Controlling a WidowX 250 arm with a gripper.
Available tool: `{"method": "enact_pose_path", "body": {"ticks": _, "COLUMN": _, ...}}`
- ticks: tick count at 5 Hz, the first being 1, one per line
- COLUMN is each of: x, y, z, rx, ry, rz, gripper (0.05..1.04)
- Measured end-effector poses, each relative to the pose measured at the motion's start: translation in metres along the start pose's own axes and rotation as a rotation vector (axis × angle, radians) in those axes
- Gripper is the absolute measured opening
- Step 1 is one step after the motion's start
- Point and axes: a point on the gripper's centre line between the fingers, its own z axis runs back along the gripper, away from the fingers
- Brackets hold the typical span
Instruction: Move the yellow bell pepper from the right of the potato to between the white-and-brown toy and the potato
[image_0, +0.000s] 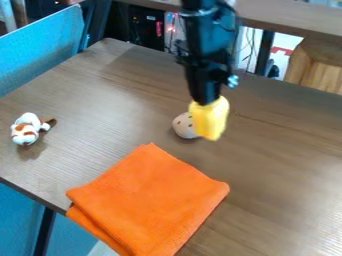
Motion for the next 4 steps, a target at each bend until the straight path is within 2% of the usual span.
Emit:
{"method": "enact_pose_path", "body": {"ticks": 1, "x": -0.025, "y": 0.04, "z": 0.001, "rx": 0.013, "ry": 0.021, "rz": 0.116, "gripper": 0.217}}
{"method": "enact_pose_path", "body": {"ticks": 2, "x": -0.054, "y": 0.087, "z": 0.005, "rx": 0.026, "ry": 0.013, "rz": 0.223, "gripper": 0.217}}
{"method": "enact_pose_path", "body": {"ticks": 3, "x": -0.068, "y": 0.127, "z": 0.008, "rx": 0.001, "ry": 0.015, "rz": 0.3, "gripper": 0.217}}
{"method": "enact_pose_path", "body": {"ticks": 4, "x": -0.078, "y": 0.153, "z": 0.008, "rx": 0.009, "ry": 0.038, "rz": 0.368, "gripper": 0.217}}
